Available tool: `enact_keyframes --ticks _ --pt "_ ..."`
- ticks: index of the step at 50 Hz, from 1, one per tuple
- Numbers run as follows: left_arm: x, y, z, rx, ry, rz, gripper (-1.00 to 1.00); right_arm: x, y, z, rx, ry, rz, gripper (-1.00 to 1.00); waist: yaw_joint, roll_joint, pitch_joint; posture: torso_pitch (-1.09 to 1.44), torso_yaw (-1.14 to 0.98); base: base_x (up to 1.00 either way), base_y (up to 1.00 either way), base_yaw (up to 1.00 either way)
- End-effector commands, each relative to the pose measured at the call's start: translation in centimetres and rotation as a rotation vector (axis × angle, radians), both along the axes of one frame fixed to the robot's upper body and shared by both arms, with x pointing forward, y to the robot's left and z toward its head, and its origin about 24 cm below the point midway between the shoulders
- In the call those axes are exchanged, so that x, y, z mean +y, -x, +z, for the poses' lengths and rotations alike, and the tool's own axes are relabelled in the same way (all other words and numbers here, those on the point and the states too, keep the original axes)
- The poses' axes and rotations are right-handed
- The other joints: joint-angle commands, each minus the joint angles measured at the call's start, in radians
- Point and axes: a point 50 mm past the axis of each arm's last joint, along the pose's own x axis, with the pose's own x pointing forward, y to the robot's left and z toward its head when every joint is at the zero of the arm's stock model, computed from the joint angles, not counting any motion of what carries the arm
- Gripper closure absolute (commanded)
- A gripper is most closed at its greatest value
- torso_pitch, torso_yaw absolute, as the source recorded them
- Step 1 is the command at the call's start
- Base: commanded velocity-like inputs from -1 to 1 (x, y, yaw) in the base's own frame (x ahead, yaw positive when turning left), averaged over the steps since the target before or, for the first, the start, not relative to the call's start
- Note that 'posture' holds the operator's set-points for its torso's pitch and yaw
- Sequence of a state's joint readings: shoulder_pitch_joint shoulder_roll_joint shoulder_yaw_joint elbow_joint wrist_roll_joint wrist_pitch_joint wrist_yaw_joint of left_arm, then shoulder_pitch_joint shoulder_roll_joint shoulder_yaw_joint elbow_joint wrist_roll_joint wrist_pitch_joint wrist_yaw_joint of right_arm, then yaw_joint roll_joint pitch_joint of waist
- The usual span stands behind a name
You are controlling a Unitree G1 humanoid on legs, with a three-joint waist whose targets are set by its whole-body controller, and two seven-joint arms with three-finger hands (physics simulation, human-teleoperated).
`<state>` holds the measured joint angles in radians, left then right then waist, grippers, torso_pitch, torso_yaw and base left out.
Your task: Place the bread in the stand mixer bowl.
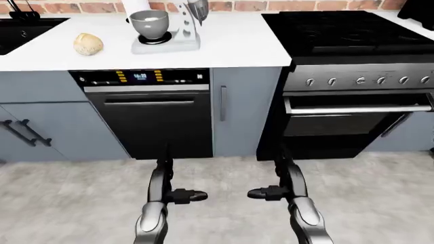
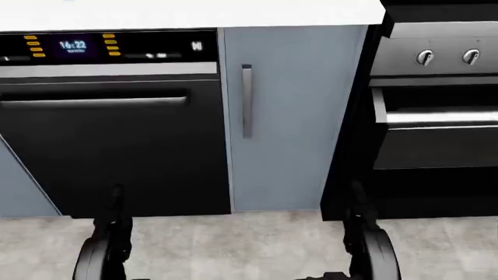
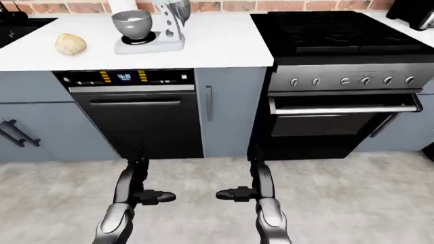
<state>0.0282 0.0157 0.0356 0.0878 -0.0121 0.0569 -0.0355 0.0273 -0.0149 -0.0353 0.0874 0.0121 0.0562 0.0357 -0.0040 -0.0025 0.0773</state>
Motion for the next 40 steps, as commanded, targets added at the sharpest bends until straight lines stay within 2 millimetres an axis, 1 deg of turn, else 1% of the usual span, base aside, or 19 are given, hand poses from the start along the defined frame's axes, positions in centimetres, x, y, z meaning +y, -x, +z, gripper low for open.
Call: enact_keyframes --ticks 1,2,3,5,7,8,10,16,18,24,25,29,36,37,38,39,40 --pt "-0.3 -0.9 4.6 -0.184 -0.011 -0.013 -1.0 0.2 -0.5 4.2 -0.199 -0.005 0.019 -1.0 -0.002 -0.008 -0.001 0.0 0.0 0.0 0.0 0.0" --pt "-0.4 -0.9 4.7 -0.185 -0.015 -0.015 -1.0 0.2 -0.4 4.3 -0.201 -0.003 0.018 -1.0 0.001 -0.007 -0.039 0.0 0.0 0.0 0.0 0.0" --pt "-0.5 -0.9 4.8 -0.189 -0.018 -0.016 -1.0 0.1 -0.3 4.5 -0.208 -0.002 0.014 -1.0 0.005 -0.001 -0.064 0.0 0.0 0.0 0.0 0.0" --pt "-0.5 -0.9 4.8 -0.196 -0.019 -0.018 -1.0 0.0 -0.4 4.8 -0.214 0.0 0.016 -1.0 0.005 -0.009 -0.021 0.0 0.0 0.0 0.0 0.0" --pt "-0.5 -0.8 5.2 -0.202 -0.021 -0.018 -1.0 0.1 -0.5 5.1 -0.22 0.004 0.022 -1.0 0.006 -0.008 -0.069 0.0 0.0 0.0 0.0 0.0" --pt "-0.5 -0.8 5.4 -0.204 -0.022 -0.017 -1.0 0.1 -0.6 5.3 -0.222 0.007 0.024 -1.0 0.006 -0.008 -0.075 0.0 0.0 0.0 0.0 0.0" --pt "-0.6 -0.8 5.8 -0.21 -0.024 -0.019 -1.0 0.2 -0.6 5.5 -0.231 0.011 0.027 -1.0 0.006 -0.007 -0.076 0.0 0.0 0.0 0.0 0.0" --pt "-0.9 -0.6 7.8 -0.24 -0.028 -0.026 -1.0 0.1 -0.9 6.4 -0.254 0.026 0.036 -1.0 0.007 -0.005 -0.084 0.0 0.0 0.0 0.0 0.0" --pt "-1.0 -0.5 8.7 -0.255 -0.028 -0.026 -1.0 0.1 -0.9 7.0 -0.266 0.033 0.039 -1.0 0.007 -0.005 -0.086 0.0 0.0 0.0 0.0 0.0" --pt "-1.3 -0.7 10.5 -0.29 -0.029 -0.032 -1.0 0.0 -0.9 8.6 -0.305 0.056 0.043 -1.0 0.008 -0.005 -0.092 0.0 0.0 0.0 0.0 0.0" --pt "-1.4 -0.7 11.1 -0.3 -0.027 -0.033 -1.0 0.0 -0.9 9.1 -0.316 0.061 0.045 -1.0 0.008 -0.005 -0.092 0.0 0.0 0.0 0.0 0.0" --pt "-1.4 -0.6 12.5 -0.327 -0.028 -0.033 -1.0 0.1 -0.9 10.4 -0.347 0.077 0.052 -1.0 0.008 -0.006 -0.092 0.0 0.0 0.0 0.0 0.0" --pt "-1.4 -0.4 13.2 -0.342 -0.023 -0.034 -1.0 0.1 -0.9 11.6 -0.368 0.096 0.044 -1.0 0.008 -0.006 -0.086 0.0 0.0 0.0 0.0 0.0" --pt "-1.4 -0.5 13.1 -0.341 -0.025 -0.032 -1.0 0.1 -0.9 11.6 -0.367 0.099 0.044 -1.0 0.007 0.001 -0.1 0.0 0.0 0.0 0.2 0.0" --pt "-1.3 -0.5 13.0 -0.34 -0.024 -0.031 -1.0 0.1 -1.0 11.6 -0.369 0.099 0.045 -1.0 0.007 -0.007 -0.084 0.0 0.0 0.0 0.2 0.0" --pt "-1.4 -0.5 13.0 -0.34 -0.024 -0.032 -1.0 0.2 -1.0 11.6 -0.369 0.098 0.046 -1.0 0.003 -0.007 -0.074 0.0 0.0 0.0 0.2 0.0" --pt "-1.4 -0.4 13.1 -0.341 -0.024 -0.033 -1.0 0.2 -0.9 11.7 -0.369 0.098 0.047 -1.0 0.002 -0.007 -0.07 0.0 0.0 0.0 0.2 0.0"
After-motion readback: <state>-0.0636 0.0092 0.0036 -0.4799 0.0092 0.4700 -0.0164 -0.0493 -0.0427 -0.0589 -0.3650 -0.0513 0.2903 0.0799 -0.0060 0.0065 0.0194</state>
